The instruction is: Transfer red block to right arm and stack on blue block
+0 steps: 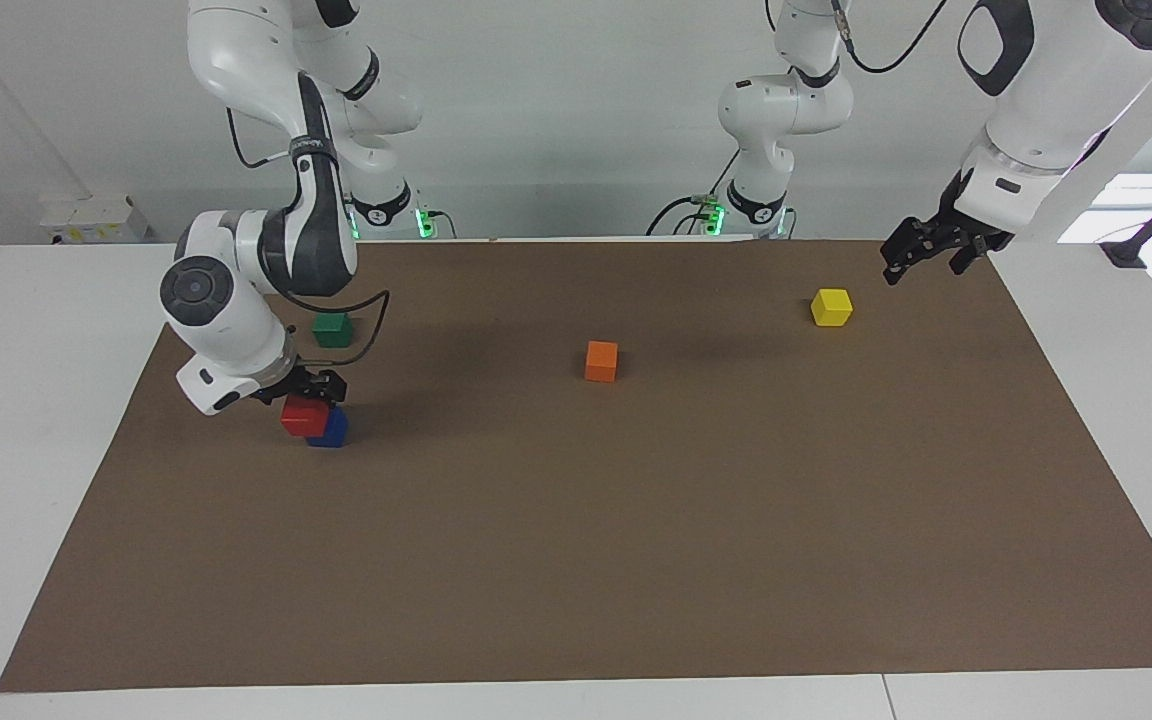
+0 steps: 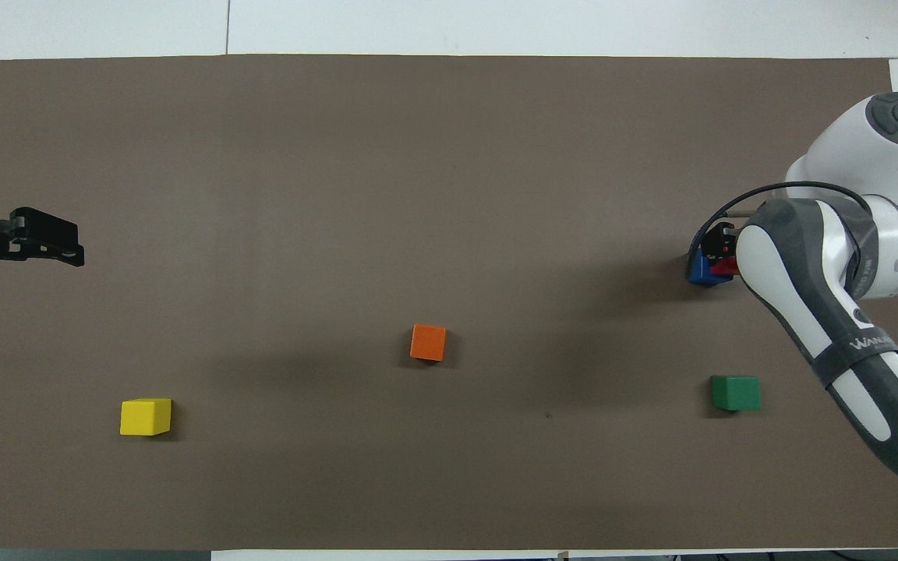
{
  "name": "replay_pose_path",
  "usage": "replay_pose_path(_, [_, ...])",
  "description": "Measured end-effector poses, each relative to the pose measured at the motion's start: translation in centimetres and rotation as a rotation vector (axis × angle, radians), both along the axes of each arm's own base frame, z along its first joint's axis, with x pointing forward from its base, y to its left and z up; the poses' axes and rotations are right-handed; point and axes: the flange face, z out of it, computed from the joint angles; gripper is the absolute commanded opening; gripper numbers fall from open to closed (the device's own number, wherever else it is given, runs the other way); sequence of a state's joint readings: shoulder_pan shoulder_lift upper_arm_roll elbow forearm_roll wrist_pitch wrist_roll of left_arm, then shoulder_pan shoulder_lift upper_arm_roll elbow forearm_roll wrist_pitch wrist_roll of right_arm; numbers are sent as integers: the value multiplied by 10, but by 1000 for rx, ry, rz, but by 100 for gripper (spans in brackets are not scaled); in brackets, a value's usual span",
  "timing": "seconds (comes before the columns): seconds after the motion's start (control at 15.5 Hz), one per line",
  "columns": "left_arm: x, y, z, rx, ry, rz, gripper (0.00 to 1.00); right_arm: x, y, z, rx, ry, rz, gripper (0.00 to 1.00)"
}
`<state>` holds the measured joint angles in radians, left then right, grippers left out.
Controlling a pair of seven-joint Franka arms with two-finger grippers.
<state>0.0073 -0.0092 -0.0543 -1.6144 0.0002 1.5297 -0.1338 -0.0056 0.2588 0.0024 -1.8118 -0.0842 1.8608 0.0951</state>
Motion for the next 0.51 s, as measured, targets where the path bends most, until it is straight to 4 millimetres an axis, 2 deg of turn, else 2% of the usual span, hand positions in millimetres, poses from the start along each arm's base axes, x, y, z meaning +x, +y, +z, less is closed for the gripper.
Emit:
replay_pose_path(0.26, [2, -1, 9, -1, -26, -2, 100, 9, 3, 75, 4, -73, 36, 100])
replay_pose_path(0.51, [2, 0, 12, -2, -33, 0, 100, 3, 1, 149, 16, -191, 169, 100])
